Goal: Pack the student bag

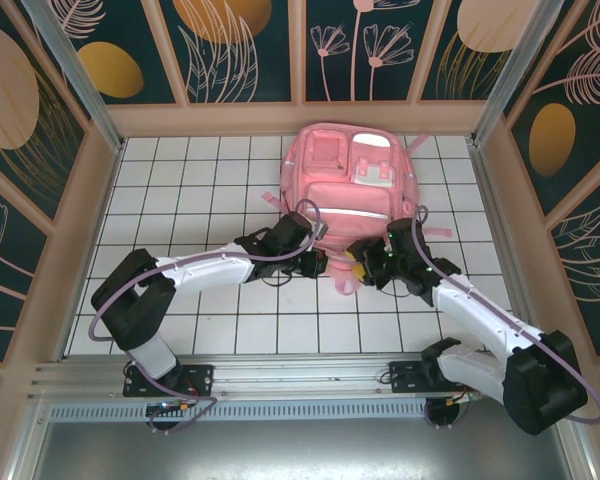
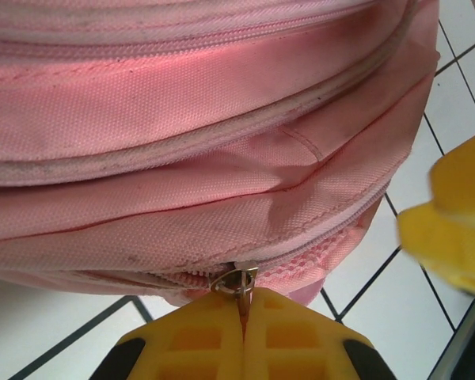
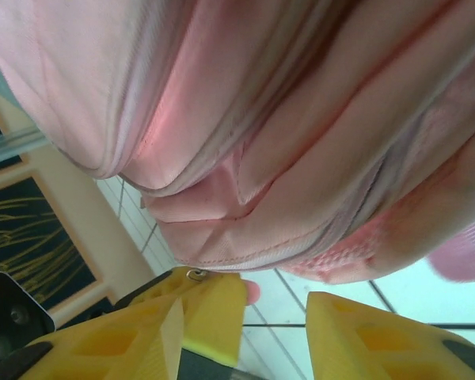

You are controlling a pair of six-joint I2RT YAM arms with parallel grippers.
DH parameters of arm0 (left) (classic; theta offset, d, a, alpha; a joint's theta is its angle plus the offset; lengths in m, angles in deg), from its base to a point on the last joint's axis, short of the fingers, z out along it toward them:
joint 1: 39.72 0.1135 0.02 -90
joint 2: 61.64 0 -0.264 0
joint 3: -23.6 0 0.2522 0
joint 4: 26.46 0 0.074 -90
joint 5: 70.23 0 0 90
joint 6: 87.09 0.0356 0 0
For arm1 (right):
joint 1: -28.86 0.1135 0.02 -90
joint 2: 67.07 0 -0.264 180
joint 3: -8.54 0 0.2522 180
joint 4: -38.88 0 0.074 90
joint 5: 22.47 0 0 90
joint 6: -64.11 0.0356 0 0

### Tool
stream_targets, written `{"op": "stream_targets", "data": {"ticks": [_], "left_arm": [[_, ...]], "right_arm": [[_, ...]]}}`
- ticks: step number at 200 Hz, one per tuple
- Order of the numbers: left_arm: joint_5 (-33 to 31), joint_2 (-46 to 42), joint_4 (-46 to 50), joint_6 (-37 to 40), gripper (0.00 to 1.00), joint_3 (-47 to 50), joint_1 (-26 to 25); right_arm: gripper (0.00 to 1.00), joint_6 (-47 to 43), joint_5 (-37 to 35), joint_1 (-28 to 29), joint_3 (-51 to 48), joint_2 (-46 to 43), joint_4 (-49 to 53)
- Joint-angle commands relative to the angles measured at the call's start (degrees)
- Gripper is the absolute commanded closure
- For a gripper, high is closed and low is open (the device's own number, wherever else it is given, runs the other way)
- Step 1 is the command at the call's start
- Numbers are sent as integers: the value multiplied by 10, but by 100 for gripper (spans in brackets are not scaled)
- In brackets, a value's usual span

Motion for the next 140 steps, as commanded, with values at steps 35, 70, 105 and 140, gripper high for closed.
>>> {"op": "stream_targets", "data": {"ticks": [35,70,105,140], "left_arm": [[34,11,-18,2,100,-57,-29],[38,35,-15,9,100,-74,-47],[34,33,-7,19,100,-76,-54],[1,25,8,24,100,-68,-55]], "right_arm": [[53,94,-50,14,-47,-25,-53],[54,93,-86,-4,-58,-22,-63],[68,80,-85,-14,-50,13,-98],[100,70,-109,-18,-41,9,-71]]}}
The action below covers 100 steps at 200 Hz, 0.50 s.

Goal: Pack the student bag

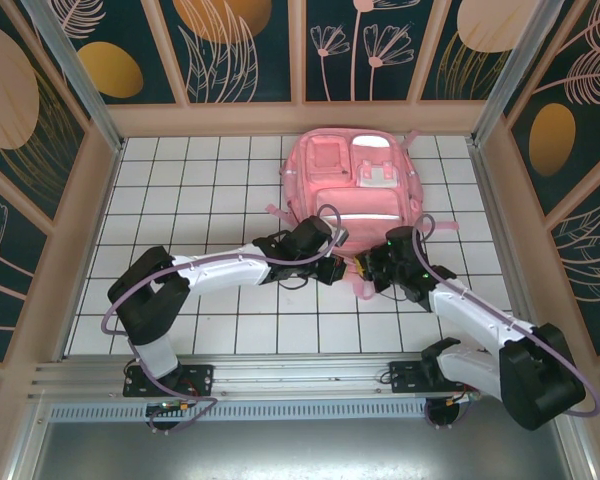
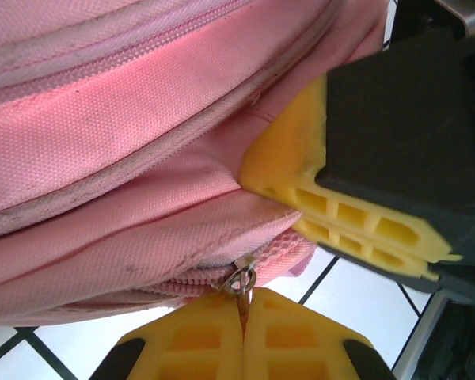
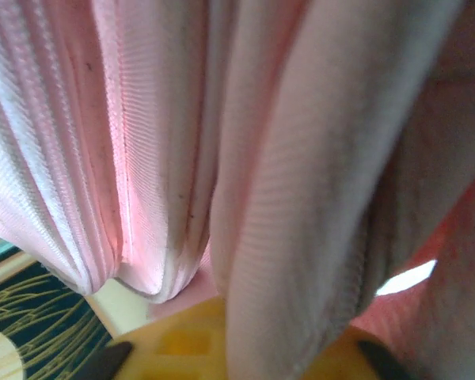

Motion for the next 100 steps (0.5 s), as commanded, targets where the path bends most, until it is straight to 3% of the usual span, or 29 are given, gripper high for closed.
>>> {"op": "stream_targets", "data": {"ticks": [1,33,100], "left_arm": [[-8,-17,-2,17,100,-14,-8],[-76,-11,34,13,100,-12,-8],[-130,-18,57,17,100,-4,-1]], "right_arm": [[100,-7,-36,-9,11,-9,-4],[100,-23,-46,-40,14,-41,29],[100,-51,-32,-94,13,-72,55]]}}
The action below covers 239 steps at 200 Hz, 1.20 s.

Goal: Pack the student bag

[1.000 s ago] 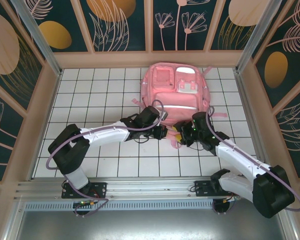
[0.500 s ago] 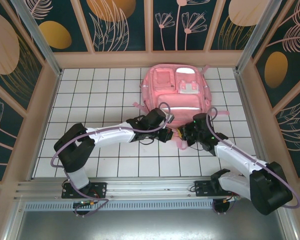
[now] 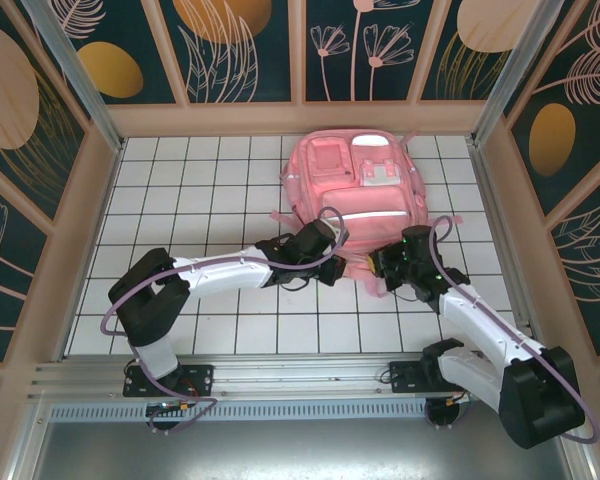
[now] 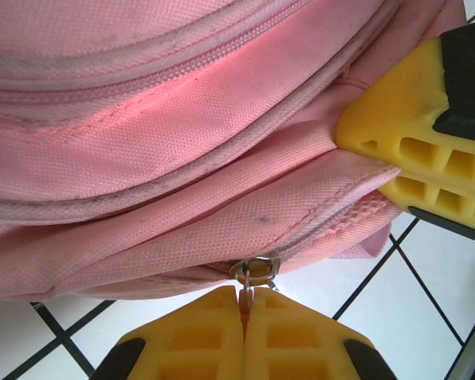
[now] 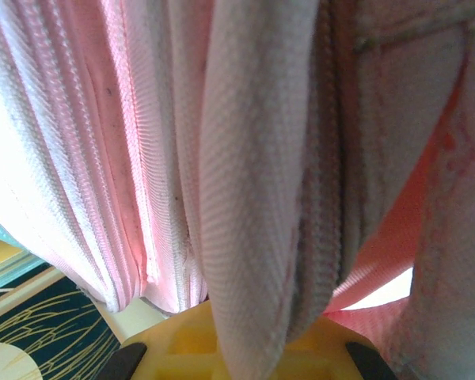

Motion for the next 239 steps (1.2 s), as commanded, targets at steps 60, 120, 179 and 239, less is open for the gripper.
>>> {"op": "stream_targets", "data": {"ticks": [60,120,179,239], "left_arm": [[-44,-20,44,-7,100,16,37],[-48,-43,46,-7,100,43,38],[41,-15,23,7,99,34,37],[37,5,21,12,97,25,36]], "right_arm": [[100,-49,-51,-44,8,-37,16],[100,-56,-40,-58,-1,-38,10],[100,-56,0,-28,-3,-4,-51],[100,-49,-19,6,-6,10,-63]]}}
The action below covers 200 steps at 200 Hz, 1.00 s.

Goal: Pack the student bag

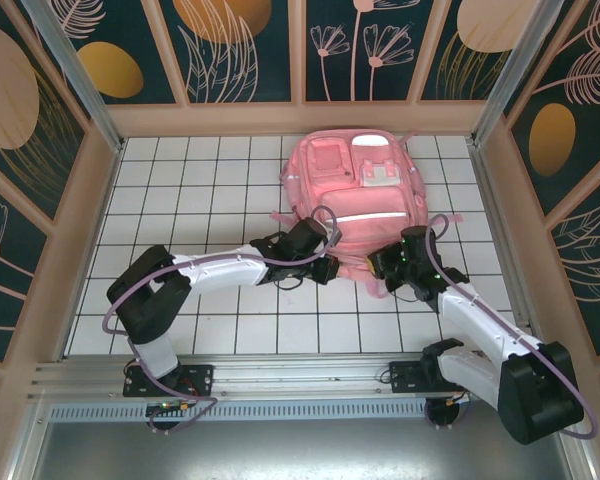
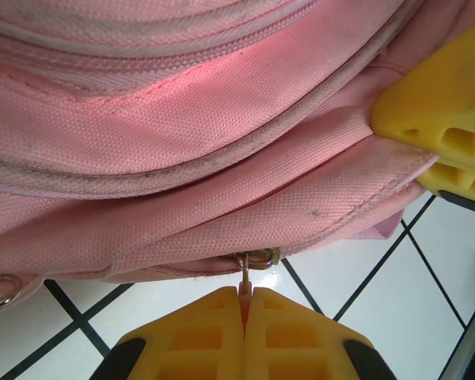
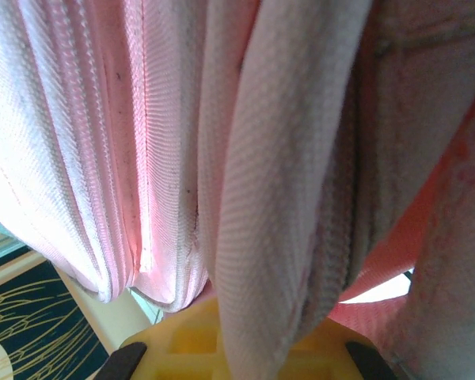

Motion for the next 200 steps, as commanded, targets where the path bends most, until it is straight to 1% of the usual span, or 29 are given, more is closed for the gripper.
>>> {"op": "stream_targets", "data": {"ticks": [1,31,54,80,117,153,200], "left_arm": [[-15,2,34,11,97,0,8],[-30,-16,34,13,95,29,8],[-75,-26,54,18,97,38,8],[-115,-55,75,15,98,40,8],[-129,-59,81,13,98,43,13],[-123,-51,82,9,98,38,36],[-131,-50,80,9,98,33,66]], "right_arm": [[100,-5,-26,1,-2,-5,-53],[100,-6,-28,1,-3,-4,-57],[100,-13,-26,1,6,-1,-52],[100,-28,-49,1,23,-9,-14],[100,-31,-48,1,17,-20,-11],[100,-38,-47,-4,25,-31,3],[100,-55,-32,-31,28,-53,25]]}}
